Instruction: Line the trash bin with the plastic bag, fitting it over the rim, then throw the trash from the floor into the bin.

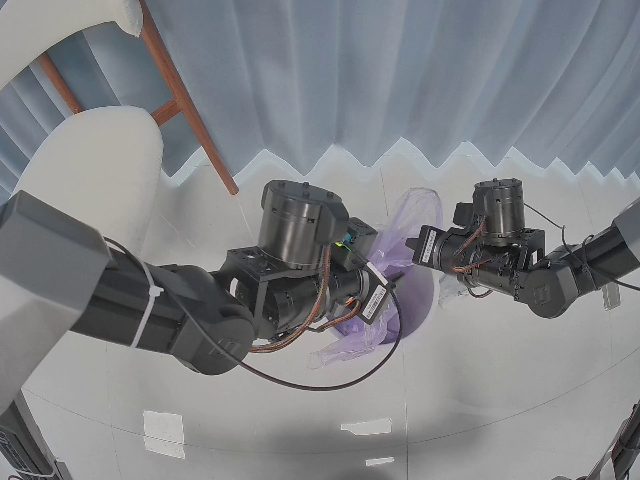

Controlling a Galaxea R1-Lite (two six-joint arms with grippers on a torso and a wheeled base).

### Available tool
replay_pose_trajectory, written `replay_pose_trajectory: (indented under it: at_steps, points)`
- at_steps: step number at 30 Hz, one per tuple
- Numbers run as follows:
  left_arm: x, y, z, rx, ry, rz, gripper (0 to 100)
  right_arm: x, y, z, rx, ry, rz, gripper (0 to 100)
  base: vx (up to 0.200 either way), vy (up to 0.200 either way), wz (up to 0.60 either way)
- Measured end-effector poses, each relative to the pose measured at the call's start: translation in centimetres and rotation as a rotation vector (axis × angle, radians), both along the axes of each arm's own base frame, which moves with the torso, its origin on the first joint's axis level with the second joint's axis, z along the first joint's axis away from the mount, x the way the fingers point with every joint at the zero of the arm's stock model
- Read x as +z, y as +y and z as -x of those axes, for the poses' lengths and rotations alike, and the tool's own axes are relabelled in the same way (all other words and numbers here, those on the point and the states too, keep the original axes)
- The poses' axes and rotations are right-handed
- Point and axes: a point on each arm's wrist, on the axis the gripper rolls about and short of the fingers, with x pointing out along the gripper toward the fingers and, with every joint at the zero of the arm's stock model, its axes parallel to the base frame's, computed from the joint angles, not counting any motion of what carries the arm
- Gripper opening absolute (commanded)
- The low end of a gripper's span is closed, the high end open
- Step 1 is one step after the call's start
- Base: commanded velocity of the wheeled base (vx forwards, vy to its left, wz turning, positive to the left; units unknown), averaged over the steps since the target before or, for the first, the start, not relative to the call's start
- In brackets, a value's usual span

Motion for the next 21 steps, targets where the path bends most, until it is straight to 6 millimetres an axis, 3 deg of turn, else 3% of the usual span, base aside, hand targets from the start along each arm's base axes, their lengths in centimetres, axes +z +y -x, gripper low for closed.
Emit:
replay_pose_trajectory:
  at_steps: [7, 17, 21]
  points:
    - [0.8, 1.6, 0.8, 0.057, 0.031, 0.046, 100, 0.2, -0.4, 0.1, 0.002, -0.014, 0.018, 0, 0.0, 0.0, 0.0]
    - [-1.3, 6.2, 3.3, 0.073, 0.131, -0.019, 100, 0.4, -0.7, 0.2, -0.004, -0.016, 0.019, 0, 0.0, 0.0, 0.0]
    - [-1.8, 7.4, 3.4, 0.077, 0.15, -0.019, 100, 0.3, -0.8, 0.2, -0.006, -0.015, 0.02, 0, 0.0, 0.0, 0.0]
